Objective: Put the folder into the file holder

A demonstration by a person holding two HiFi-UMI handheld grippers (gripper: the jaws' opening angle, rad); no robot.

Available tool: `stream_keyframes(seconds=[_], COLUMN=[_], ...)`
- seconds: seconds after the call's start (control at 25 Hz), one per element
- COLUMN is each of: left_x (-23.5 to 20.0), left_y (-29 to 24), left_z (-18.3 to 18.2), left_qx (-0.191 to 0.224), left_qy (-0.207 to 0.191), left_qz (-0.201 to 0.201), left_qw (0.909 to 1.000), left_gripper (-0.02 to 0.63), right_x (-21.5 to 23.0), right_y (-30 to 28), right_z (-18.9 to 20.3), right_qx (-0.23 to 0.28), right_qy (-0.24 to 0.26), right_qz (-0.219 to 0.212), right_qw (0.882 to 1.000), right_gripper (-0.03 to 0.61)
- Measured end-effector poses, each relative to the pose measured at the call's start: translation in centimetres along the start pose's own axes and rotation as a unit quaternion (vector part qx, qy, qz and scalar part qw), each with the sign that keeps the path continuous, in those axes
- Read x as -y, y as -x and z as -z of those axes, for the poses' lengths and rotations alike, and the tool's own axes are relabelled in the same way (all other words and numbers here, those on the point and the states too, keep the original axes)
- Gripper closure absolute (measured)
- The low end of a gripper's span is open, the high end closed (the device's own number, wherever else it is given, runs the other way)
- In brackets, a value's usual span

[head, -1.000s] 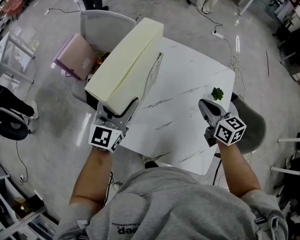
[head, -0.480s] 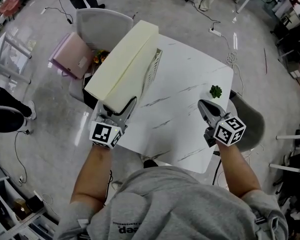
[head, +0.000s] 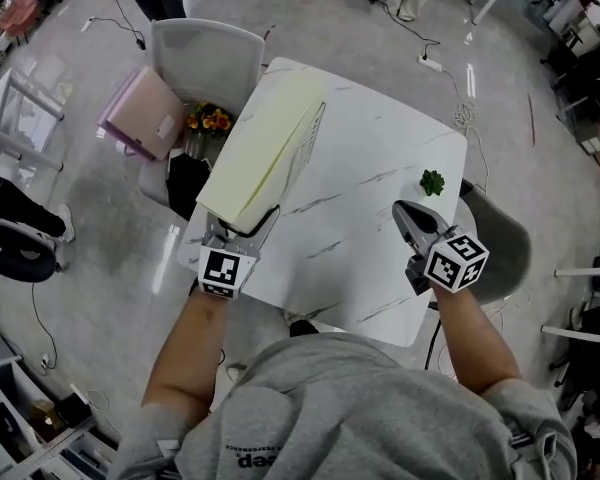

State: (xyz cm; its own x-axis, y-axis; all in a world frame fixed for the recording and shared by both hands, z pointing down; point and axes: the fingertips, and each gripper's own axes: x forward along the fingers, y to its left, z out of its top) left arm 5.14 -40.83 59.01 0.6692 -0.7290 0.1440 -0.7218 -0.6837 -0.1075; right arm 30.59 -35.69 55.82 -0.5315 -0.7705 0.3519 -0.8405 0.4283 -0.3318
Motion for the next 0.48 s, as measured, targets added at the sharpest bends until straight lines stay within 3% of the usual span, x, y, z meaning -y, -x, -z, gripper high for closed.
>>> stream_keyframes(seconds=[0.24,0.48], left_x=[0.1,-0.3], left_y=[-0.2,1.1], left_z=[1.1,-1.3], left_qx=[-0.029,-0.012], left_qy=[0.023,0.046], left_qz=[0.008,0.002], left_qw=[0.9993,0.9988], left_gripper=[0.198,0.146], right_x=[-0.2,-1.3], right_y=[-0.1,-0.3], right_z=[-0.5,-1.2], right_qx=[0.003,0.006], right_qy=[0.005,0.01], right_qz=[-0.008,-0.019], right_qw=[1.0,1.0], right_gripper=[0.575,0.575])
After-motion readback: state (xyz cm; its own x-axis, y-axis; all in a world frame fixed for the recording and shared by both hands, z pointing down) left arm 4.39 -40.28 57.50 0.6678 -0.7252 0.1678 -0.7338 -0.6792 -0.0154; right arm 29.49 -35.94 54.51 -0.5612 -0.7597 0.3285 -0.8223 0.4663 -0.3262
